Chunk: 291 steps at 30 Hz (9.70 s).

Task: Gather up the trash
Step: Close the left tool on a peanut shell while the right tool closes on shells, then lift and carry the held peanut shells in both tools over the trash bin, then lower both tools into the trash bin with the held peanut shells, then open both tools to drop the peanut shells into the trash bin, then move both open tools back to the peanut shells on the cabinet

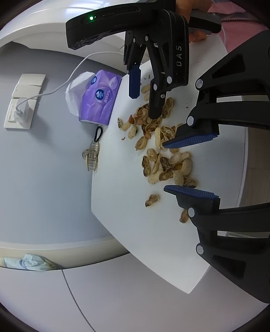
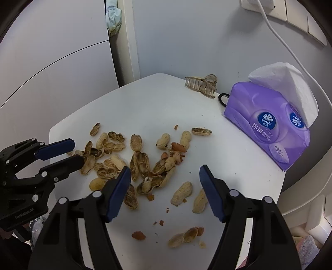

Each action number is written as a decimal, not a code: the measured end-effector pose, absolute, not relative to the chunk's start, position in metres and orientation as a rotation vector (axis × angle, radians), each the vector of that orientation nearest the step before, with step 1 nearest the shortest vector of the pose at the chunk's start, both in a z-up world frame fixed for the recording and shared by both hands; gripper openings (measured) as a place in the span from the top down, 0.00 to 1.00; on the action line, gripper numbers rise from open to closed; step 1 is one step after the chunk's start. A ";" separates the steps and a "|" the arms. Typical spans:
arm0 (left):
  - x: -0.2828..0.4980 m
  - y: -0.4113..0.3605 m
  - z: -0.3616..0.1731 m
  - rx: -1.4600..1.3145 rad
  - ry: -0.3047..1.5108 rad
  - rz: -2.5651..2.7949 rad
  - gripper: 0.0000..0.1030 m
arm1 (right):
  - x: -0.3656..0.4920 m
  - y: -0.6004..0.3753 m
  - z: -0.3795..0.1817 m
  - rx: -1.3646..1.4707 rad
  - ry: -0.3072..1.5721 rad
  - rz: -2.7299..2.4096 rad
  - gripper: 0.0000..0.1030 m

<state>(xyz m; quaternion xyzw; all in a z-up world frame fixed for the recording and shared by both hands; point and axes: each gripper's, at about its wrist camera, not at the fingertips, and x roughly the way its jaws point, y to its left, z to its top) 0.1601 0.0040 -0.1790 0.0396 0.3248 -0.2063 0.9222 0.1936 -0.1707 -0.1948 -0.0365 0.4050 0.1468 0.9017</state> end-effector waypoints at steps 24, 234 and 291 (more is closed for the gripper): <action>0.163 0.007 -0.190 0.076 0.695 -0.430 0.83 | 0.198 -0.161 -0.199 -0.124 0.847 0.330 0.61; -0.164 0.312 -0.354 -0.319 1.118 0.391 0.06 | -0.078 0.165 -0.361 -0.572 1.095 0.863 0.06; 0.028 0.133 -0.098 -0.046 0.641 -0.087 0.06 | 0.055 -0.104 -0.110 -0.174 0.601 0.362 0.06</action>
